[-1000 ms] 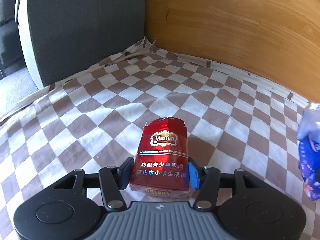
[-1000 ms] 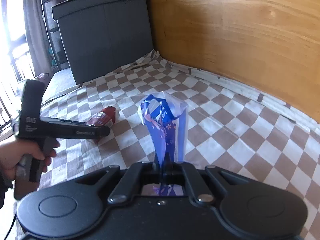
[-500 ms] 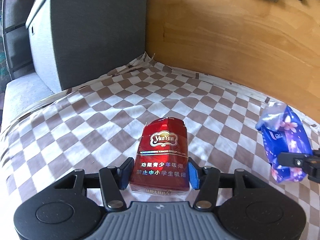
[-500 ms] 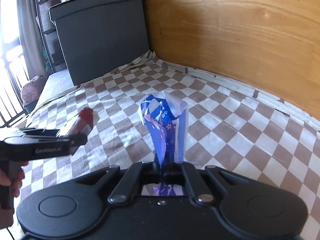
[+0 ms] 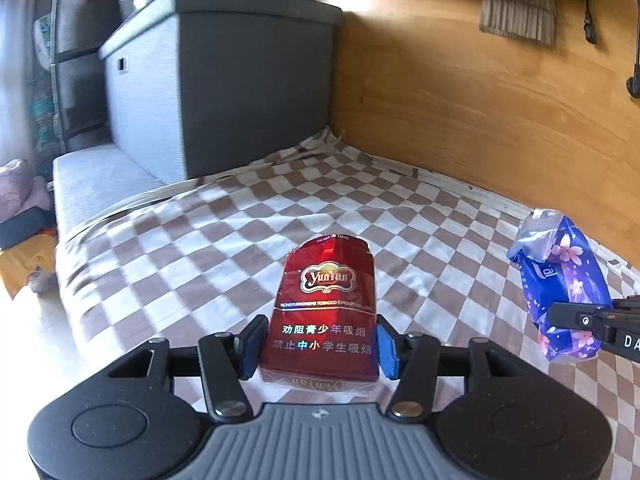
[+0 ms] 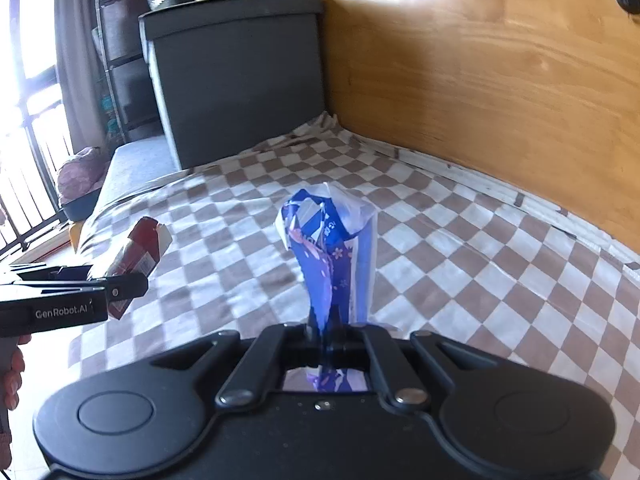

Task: Collect trash
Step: 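Carry the held snack bag and cigarette pack over the yellow wastebasket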

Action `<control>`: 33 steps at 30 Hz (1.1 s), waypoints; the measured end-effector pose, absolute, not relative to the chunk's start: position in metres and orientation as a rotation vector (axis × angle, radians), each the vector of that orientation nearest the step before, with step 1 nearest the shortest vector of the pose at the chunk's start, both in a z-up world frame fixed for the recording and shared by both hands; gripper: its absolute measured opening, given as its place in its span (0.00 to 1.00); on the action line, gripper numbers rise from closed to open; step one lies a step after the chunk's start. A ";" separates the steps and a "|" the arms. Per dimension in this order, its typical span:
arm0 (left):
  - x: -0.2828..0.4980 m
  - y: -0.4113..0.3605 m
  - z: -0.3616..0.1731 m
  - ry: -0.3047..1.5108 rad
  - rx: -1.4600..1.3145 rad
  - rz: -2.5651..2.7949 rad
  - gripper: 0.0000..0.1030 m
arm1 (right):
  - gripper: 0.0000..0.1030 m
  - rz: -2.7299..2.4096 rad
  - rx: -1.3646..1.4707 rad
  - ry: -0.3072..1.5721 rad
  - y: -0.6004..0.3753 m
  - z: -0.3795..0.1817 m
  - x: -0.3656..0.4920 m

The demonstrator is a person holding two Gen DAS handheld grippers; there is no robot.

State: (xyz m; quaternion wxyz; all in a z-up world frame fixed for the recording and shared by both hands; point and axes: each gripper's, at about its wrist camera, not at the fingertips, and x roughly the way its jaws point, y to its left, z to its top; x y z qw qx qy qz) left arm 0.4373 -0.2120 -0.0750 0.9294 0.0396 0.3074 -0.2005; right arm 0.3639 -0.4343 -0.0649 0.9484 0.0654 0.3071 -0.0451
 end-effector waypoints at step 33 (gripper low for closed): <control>0.336 -0.010 -0.078 0.670 -0.047 -0.167 0.54 | 0.02 0.168 0.034 0.691 -0.230 -0.071 0.325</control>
